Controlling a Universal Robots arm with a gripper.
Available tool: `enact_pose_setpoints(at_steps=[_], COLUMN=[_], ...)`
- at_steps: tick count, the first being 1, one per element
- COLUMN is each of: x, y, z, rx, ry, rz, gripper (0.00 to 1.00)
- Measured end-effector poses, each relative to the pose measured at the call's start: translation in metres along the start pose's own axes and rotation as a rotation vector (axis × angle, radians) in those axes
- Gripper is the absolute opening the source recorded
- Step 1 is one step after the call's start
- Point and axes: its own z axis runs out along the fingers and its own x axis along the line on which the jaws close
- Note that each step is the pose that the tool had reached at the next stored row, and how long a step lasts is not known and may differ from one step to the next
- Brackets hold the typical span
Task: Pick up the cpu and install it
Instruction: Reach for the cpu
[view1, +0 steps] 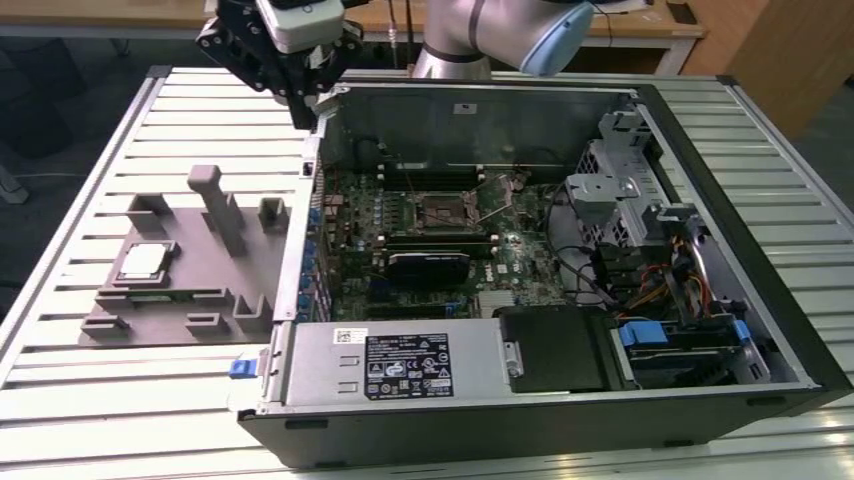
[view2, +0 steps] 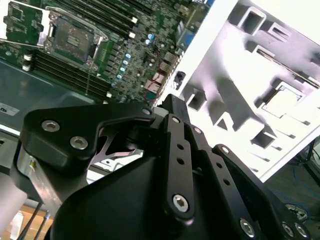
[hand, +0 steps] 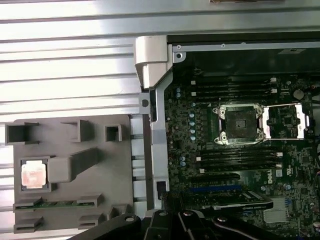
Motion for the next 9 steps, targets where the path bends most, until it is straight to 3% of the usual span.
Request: enact_pose_setpoints(at_steps=[9], x=[0.0222], y=[-0.0018], z=[-0.0005], rx=[0.0000], ry=[-0.0003], rz=[0.005], gripper=[0.11])
